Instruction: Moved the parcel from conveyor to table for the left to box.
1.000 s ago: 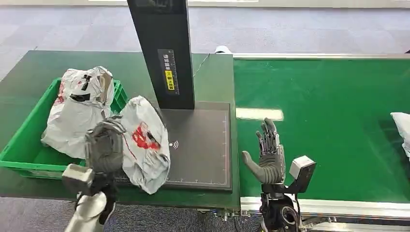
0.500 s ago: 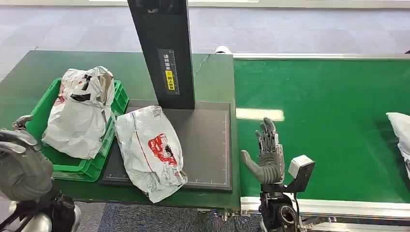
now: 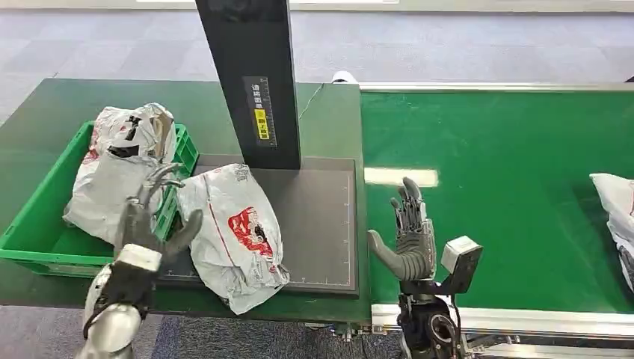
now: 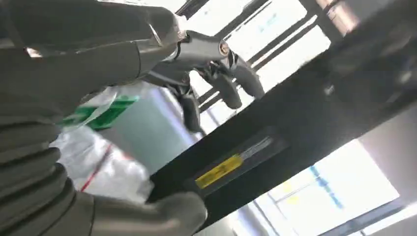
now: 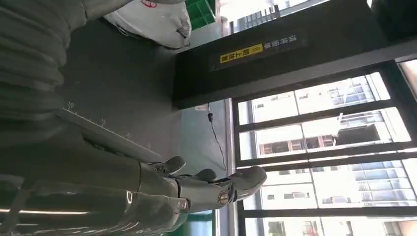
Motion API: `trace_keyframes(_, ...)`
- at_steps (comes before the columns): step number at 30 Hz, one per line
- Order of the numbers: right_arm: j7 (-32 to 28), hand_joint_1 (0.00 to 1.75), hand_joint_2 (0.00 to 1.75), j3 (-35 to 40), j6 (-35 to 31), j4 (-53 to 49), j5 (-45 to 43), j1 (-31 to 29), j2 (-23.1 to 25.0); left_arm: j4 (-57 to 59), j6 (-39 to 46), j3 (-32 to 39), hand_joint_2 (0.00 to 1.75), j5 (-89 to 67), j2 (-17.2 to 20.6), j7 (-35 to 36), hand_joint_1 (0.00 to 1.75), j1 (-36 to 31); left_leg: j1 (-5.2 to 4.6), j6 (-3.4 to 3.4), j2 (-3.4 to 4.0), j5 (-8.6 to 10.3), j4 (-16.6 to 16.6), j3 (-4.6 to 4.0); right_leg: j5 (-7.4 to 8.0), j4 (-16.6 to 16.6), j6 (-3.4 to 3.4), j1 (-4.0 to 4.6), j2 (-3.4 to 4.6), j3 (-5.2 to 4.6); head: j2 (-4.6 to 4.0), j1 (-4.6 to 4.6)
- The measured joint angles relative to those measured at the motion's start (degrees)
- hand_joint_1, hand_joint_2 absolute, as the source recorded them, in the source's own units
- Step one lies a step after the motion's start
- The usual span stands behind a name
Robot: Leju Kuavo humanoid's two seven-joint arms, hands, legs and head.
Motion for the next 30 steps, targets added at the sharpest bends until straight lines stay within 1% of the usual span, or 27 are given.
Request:
trace_keyframes(5,0.37,0.0,1.75,-0.17,0.31,0.0,0.09,-0.02,-0.02,10.45,-0.81,-1.86,1.75,-0.81,1.09,0.77,0.0,-2.87,0.0,0.0,-0.01,0.0,0.0,-0.02,0.0,0.0,0.0,0.0,-0.01,-0.01,0.0,-0.02)
trace_keyframes(9,1.05,0.0,1.75,-0.2,0.35,0.0,-0.22,-0.21,-0.02,18.64,-1.97,-3.34,1.75,-1.92,1.31,3.04,0.0,-5.09,0.0,0.0,-0.01,0.0,0.0,-0.02,0.0,0.0,0.0,0.0,-0.01,0.0,0.0,-0.02)
trace_keyframes(15,1.86,0.0,1.75,0.07,0.33,0.22,-0.94,-1.1,-0.04,30.03,0.33,-4.48,1.75,-3.14,1.38,3.96,0.0,-8.08,0.0,0.0,0.01,0.01,0.0,-0.01,0.01,0.0,0.0,0.0,0.0,0.0,0.0,-0.04)
trace_keyframes(21,1.9,0.0,1.75,0.11,0.17,0.46,-1.4,-1.34,-0.09,34.2,1.16,-4.48,1.75,-2.95,1.51,3.67,0.0,-9.2,0.0,0.0,-0.02,0.01,0.0,-0.04,0.01,0.01,0.0,0.0,-0.01,0.0,0.0,-0.02)
trace_keyframes(28,1.97,0.0,1.75,0.24,0.17,0.57,-1.97,-1.54,-0.13,35.42,1.49,-4.48,1.75,-2.71,1.64,3.65,0.0,-9.55,0.0,0.0,-0.02,0.01,0.0,-0.02,0.01,0.01,0.0,0.0,-0.01,0.04,0.0,-0.02)
trace_keyframes(30,2.05,0.0,1.75,0.42,0.11,0.74,-2.49,-1.78,-0.24,35.34,1.49,-4.87,1.75,-4.13,1.79,4.57,0.0,-9.4,0.0,0.0,-0.02,0.01,0.0,-0.01,0.01,0.01,0.0,0.0,-0.01,0.05,0.0,-0.04)
